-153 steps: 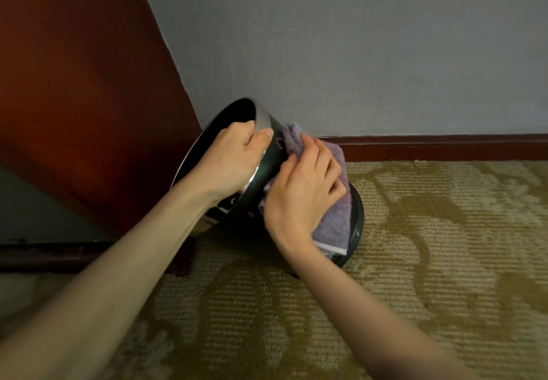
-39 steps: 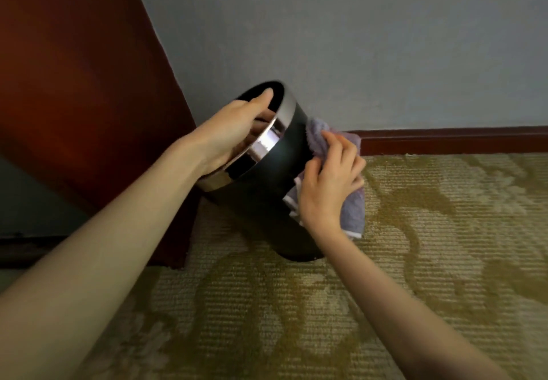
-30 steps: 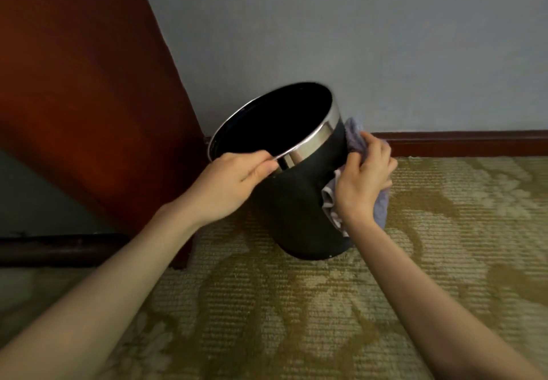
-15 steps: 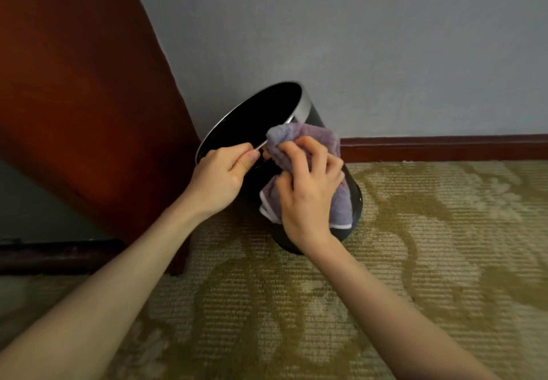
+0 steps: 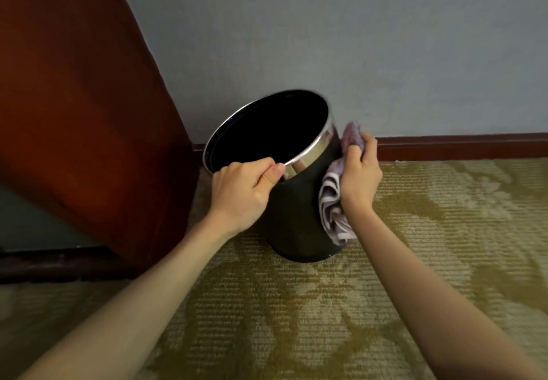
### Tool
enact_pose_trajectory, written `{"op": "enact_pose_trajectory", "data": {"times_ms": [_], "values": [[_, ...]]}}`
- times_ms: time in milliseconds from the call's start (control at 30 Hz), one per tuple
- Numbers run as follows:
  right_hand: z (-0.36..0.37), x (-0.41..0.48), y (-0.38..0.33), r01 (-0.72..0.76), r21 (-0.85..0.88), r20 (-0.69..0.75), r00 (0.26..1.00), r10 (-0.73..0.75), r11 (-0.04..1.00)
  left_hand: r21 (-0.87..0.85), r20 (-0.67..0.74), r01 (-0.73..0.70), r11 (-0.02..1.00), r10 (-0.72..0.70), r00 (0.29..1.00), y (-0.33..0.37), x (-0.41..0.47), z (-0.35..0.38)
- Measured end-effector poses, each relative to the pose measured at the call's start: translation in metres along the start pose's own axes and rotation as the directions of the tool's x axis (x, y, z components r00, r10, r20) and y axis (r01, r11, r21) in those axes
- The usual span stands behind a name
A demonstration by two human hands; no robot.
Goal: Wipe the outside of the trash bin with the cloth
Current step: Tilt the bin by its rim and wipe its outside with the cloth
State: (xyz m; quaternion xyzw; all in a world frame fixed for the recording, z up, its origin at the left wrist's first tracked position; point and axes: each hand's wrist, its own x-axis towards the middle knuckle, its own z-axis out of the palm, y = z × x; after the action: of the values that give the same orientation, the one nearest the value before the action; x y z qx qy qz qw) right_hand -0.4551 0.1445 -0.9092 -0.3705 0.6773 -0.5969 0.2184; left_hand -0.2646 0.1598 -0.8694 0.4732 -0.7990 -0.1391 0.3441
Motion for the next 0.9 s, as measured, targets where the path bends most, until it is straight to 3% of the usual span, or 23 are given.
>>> {"op": "enact_pose_trajectory", "data": {"times_ms": [100, 200, 433, 667, 800, 900], "values": [[-0.015, 0.009, 0.029, -0.231, 0.027, -0.018, 0.973, 0.232, 0.973, 0.043, 0.04, -0.034, 0.998, 0.032, 0.999, 0.007, -0.001, 0.007], [-0.028, 0.007, 0.057, -0.445, 0.078, -0.038, 0.893, 0.449, 0.892, 0.108, 0.101, -0.103, 0.989, 0.092, 0.991, 0.018, 0.001, 0.013], [-0.039, -0.007, 0.077, -0.556, 0.201, -0.191, 0.785, 0.589, 0.807, 0.236, 0.154, -0.306, 0.923, 0.275, 0.949, 0.023, -0.021, 0.028], [-0.067, -0.011, 0.043, -0.489, 0.394, -0.095, 0.821, 0.563, 0.779, 0.278, 0.176, -0.323, 0.905, 0.283, 0.943, 0.03, -0.027, 0.028], [-0.091, -0.015, 0.007, -0.357, 0.348, -0.032, 0.919, 0.392, 0.867, 0.271, 0.316, -0.197, 0.942, 0.106, 0.943, 0.035, -0.028, 0.024], [-0.102, -0.02, -0.024, -0.193, 0.266, 0.01, 0.98, 0.197, 0.944, -0.019, 0.367, 0.055, 0.998, -0.045, 0.929, 0.049, -0.023, 0.017]]}}
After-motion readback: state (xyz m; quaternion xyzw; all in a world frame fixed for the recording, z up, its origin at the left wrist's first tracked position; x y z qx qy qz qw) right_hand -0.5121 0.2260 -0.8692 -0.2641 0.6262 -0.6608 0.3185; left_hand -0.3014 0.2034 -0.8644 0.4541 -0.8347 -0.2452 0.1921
